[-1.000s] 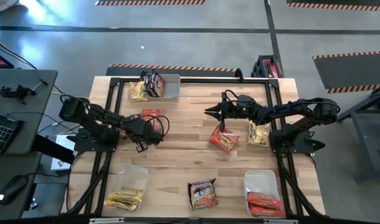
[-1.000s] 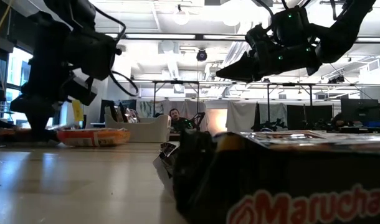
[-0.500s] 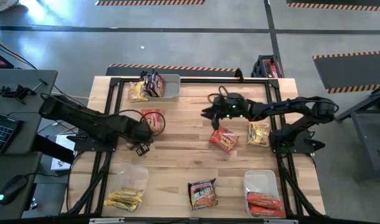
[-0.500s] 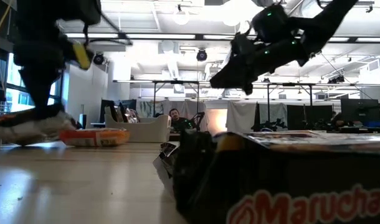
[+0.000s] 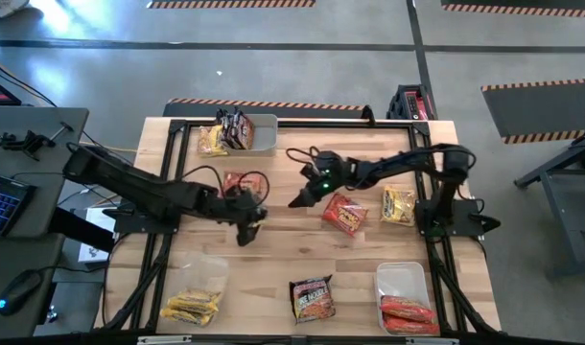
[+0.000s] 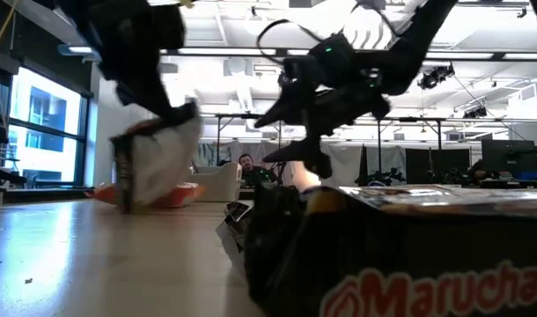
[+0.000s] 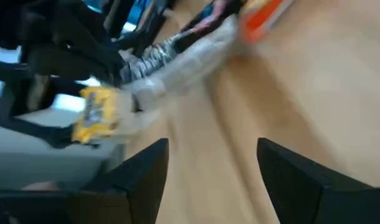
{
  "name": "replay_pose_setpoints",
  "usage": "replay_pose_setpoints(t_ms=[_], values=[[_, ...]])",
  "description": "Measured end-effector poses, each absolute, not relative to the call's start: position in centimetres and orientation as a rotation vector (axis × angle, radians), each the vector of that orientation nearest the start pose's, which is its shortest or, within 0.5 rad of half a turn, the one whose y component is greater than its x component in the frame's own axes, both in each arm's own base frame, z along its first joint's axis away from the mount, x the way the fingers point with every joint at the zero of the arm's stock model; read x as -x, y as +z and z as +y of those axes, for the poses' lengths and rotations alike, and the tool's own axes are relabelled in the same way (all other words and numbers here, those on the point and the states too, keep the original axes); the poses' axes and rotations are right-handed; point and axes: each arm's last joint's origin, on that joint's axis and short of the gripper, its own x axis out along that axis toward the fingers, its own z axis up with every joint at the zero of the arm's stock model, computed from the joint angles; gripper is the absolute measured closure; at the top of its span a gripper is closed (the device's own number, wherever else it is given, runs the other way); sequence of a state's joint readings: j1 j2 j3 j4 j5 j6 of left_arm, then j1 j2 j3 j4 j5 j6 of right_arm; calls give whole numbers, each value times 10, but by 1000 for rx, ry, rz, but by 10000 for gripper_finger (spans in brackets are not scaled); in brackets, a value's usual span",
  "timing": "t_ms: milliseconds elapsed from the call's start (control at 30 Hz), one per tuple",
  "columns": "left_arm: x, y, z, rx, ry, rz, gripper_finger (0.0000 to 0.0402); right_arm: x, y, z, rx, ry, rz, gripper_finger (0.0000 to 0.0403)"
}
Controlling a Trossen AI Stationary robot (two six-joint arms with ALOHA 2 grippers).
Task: Sort Maruchan noodles
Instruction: Put the top black noodle pack into the gray bin
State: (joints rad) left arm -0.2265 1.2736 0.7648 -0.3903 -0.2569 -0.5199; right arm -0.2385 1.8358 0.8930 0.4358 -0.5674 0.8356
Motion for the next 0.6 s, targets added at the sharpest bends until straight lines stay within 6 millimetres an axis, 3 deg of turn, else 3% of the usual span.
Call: replay_pose_setpoints(t_ms=[333,600], values=[[-269,193,-57,170,176,786,401,-399,135,-78,-1336,185,696,166],[-274,190,-58,114,211,757,401,-403,112,-71,-1476,145,818,166]])
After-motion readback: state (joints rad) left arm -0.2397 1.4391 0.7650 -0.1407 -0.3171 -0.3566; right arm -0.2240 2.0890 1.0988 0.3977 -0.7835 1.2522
